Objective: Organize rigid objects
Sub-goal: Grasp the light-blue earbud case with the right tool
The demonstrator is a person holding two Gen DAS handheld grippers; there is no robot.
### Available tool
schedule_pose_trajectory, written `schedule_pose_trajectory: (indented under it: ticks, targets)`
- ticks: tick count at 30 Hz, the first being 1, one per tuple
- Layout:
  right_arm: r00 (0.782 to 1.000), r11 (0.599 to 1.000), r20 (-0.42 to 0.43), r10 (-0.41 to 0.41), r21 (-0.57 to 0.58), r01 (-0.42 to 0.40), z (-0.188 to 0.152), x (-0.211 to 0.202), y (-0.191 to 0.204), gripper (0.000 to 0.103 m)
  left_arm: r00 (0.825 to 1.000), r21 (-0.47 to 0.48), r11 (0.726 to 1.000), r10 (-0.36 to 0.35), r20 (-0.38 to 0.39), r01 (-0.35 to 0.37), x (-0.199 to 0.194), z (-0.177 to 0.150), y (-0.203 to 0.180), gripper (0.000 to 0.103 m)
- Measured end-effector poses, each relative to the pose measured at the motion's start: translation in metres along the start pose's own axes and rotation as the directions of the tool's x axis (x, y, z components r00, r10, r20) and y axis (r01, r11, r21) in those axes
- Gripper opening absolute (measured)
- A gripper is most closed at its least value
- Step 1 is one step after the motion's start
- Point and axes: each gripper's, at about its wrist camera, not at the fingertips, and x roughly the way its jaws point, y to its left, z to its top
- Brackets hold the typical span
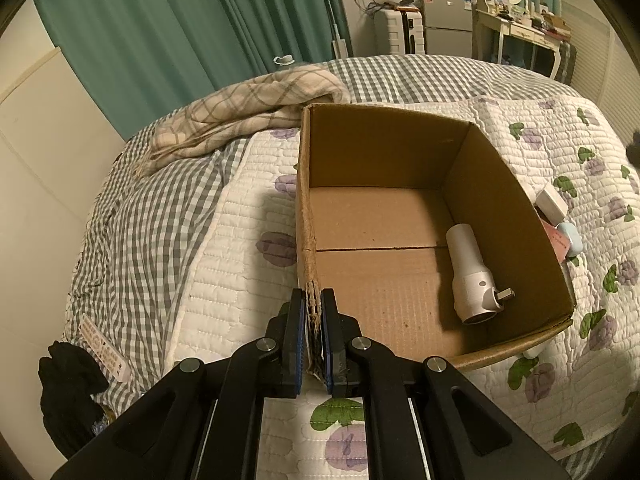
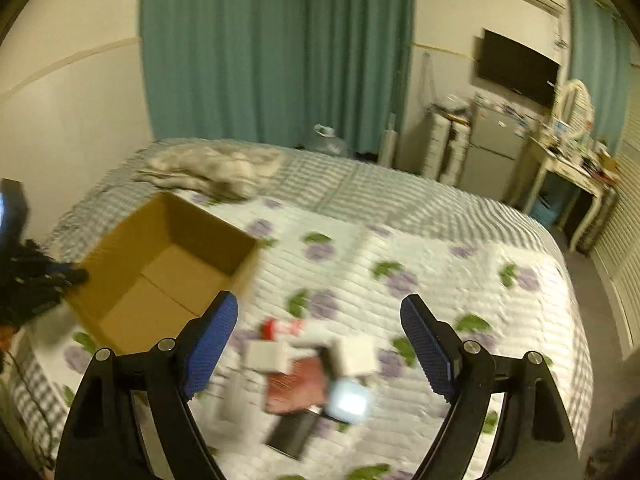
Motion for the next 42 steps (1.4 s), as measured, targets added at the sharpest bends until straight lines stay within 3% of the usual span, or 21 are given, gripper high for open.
schedule_pose_trajectory:
  ticks: [10,18,25,36,42]
  targets:
    - [0.977,0.998,-0.205,-0.054,0.021,0.06,-0.077,0.063,-0.033,0.084,1.0,0.001,1.0,0.004,-0.005,-0.004,0.0,-0.001,0.002,0.007]
    - [0.947,0.998,-0.316,-0.053,-0.001,0.056,-0.095,0.094,-0.029,0.083,1.0,0.0,1.0,0.004,-0.004,-0.004,0.0,-0.001,0.002,0.007]
    - [0.915,0.998,-0.399,-0.049,-0.045,0.034,-0.1,0.115,-0.02,0.068,1.0,0.001,1.0,0.003,-0.005,-0.003,0.0,-0.001,0.002,0.007]
    - [0.904,0.999,-0.427,0.008,0.045,0.012,-0.095,0.135,-0.033,0.059,1.0,0.002,1.0,0.006,-0.006,-0.006,0.0,-0.001,0.001,0.007]
    - [0.905,0.999,-0.425,0.002,0.043,0.018,-0.095,0.136,-0.032,0.059,1.0,0.002,1.0,0.006,-0.005,-0.006,0.0,0.0,0.001,0.007]
